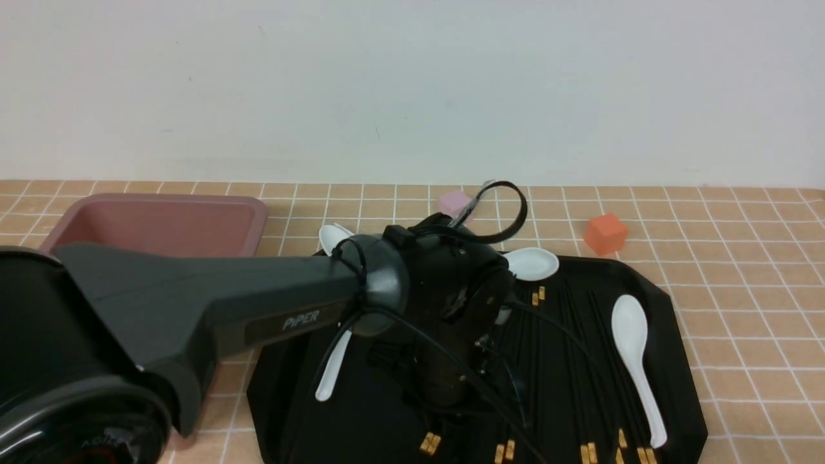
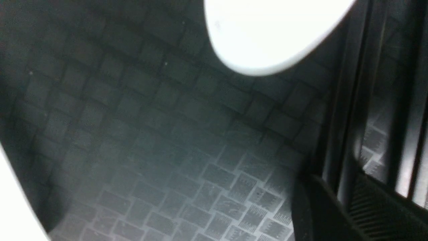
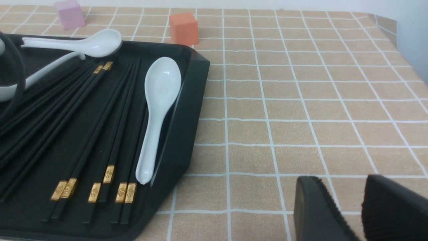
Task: On brown tablecloth take chopsticks from black tray and put them in box.
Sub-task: 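Reach over to the black tray and grasp a pair of chopsticks with the left gripper, then place the chopsticks into the pink bin with the left gripper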
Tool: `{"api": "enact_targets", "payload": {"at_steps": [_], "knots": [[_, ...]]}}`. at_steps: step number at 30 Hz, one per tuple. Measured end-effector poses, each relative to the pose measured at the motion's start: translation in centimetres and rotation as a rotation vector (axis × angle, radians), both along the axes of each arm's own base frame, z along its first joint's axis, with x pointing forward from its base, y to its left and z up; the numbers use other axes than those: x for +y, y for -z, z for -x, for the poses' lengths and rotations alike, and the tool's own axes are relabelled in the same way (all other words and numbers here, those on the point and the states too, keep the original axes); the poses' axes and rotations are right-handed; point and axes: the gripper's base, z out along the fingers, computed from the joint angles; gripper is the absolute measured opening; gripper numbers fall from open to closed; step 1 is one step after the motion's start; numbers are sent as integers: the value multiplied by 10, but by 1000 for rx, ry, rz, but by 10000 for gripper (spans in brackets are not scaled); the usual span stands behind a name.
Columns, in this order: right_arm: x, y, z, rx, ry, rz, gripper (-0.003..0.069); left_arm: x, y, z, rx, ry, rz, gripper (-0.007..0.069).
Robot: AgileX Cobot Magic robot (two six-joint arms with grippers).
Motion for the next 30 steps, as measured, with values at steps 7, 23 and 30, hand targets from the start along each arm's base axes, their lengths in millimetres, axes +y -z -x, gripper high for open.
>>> {"api": "enact_targets", "payload": {"at_steps": [7,23,30], "knots": [[0,0,0,0,0,0,240,4,-11,5,17,-14,0,120],[0,0,0,0,0,0,240,57,-182,48,-178,-68,285,120],[0,0,0,0,0,0,240,172,-240,45,-319,-325,201,120]]}}
